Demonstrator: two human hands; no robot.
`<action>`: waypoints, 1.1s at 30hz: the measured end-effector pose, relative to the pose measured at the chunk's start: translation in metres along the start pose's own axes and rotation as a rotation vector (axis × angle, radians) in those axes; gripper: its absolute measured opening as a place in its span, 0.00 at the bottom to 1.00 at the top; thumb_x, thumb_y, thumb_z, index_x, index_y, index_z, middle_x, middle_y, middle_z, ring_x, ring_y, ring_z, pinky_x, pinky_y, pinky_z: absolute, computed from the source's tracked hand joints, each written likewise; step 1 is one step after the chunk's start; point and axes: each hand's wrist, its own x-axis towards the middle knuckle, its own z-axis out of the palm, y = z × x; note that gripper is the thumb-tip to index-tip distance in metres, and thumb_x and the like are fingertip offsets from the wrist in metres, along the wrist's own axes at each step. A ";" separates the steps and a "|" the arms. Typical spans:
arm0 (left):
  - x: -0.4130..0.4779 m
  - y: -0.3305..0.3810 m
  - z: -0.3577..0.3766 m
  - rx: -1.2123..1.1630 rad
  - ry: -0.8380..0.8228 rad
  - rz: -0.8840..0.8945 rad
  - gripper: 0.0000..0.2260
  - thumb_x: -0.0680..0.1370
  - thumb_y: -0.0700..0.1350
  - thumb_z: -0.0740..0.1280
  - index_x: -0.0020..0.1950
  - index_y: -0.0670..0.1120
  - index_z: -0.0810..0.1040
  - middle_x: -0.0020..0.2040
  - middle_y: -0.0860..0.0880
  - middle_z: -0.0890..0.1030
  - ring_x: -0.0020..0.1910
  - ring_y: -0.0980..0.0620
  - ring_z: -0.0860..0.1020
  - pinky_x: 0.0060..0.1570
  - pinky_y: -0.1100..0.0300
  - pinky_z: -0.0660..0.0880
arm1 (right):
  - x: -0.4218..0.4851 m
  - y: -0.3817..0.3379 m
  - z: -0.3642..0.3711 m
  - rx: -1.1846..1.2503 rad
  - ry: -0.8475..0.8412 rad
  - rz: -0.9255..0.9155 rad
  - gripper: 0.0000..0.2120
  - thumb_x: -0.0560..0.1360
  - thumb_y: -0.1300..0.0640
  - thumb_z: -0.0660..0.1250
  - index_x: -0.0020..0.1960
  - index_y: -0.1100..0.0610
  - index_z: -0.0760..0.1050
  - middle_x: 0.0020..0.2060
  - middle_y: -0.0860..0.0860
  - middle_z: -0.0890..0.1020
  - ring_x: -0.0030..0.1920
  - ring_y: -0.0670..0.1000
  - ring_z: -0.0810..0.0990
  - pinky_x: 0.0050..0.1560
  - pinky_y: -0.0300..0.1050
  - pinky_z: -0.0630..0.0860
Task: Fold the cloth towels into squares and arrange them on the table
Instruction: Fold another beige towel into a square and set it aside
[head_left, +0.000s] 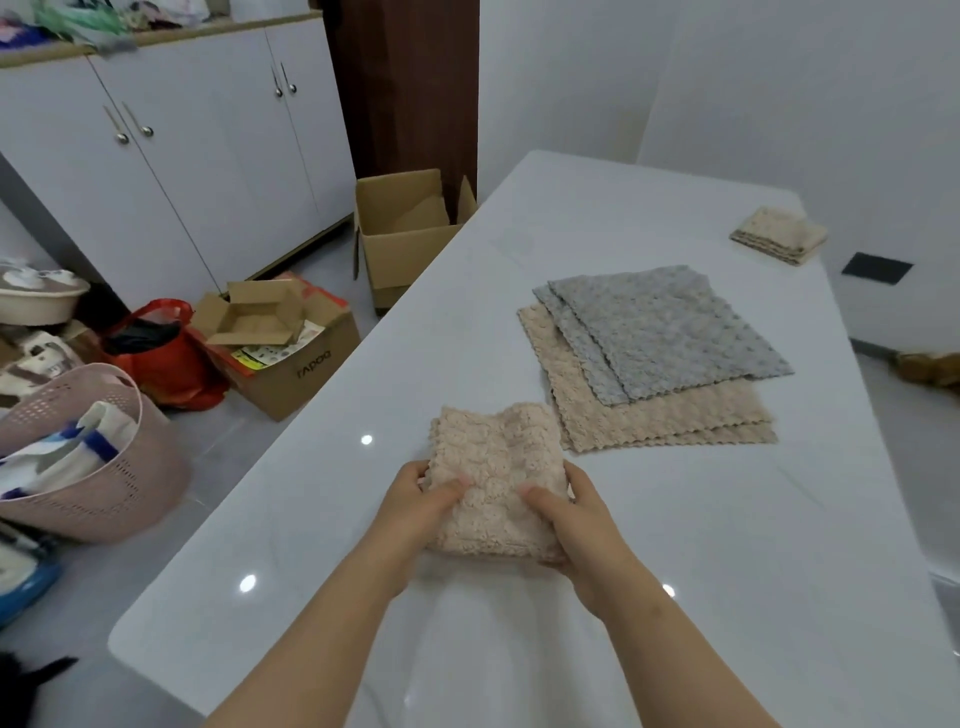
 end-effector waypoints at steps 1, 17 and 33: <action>-0.004 0.003 0.004 -0.014 -0.018 -0.007 0.16 0.75 0.43 0.68 0.60 0.47 0.69 0.51 0.49 0.78 0.49 0.50 0.79 0.47 0.55 0.78 | -0.003 -0.003 -0.005 0.007 -0.022 0.005 0.18 0.74 0.60 0.66 0.61 0.46 0.68 0.52 0.50 0.81 0.51 0.52 0.81 0.44 0.48 0.80; -0.086 -0.016 0.170 -0.145 0.173 0.089 0.16 0.74 0.37 0.68 0.60 0.46 0.70 0.53 0.46 0.78 0.50 0.48 0.79 0.46 0.56 0.78 | -0.039 -0.025 -0.179 -0.013 -0.192 0.012 0.18 0.74 0.60 0.66 0.61 0.46 0.68 0.53 0.49 0.79 0.51 0.52 0.80 0.37 0.44 0.79; -0.100 -0.008 0.282 -0.075 0.239 0.126 0.14 0.76 0.40 0.66 0.61 0.47 0.70 0.51 0.48 0.78 0.45 0.53 0.79 0.38 0.63 0.75 | -0.032 -0.055 -0.288 -0.029 -0.196 0.019 0.21 0.74 0.65 0.62 0.64 0.49 0.70 0.51 0.50 0.80 0.48 0.52 0.80 0.41 0.46 0.78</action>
